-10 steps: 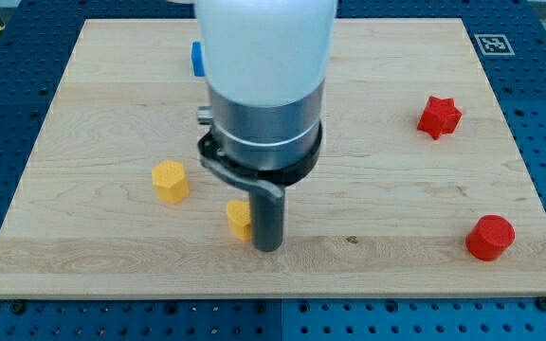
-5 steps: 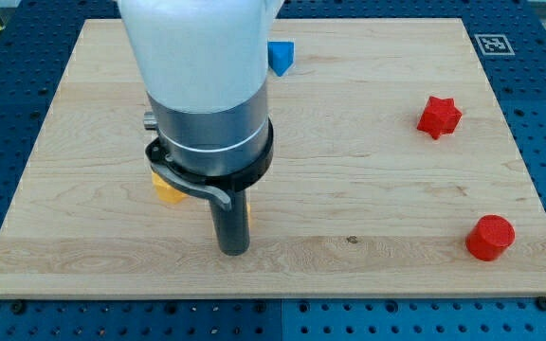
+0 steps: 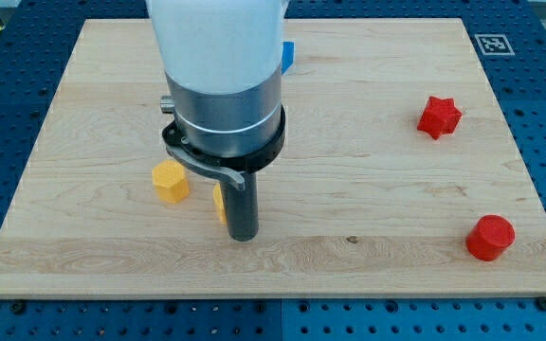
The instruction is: Move yellow heart right to the yellow hexagon
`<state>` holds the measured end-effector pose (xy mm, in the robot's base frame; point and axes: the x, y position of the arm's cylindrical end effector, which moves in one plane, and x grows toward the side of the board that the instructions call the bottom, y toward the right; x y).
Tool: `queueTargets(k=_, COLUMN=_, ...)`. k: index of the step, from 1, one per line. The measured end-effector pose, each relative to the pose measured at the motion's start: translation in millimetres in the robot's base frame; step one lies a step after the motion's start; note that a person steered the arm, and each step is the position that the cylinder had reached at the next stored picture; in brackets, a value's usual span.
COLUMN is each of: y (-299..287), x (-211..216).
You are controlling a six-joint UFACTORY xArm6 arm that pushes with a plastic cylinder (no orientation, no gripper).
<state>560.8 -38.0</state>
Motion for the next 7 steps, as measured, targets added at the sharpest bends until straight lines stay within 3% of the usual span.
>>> queueTargets(k=7, y=-2, x=0)
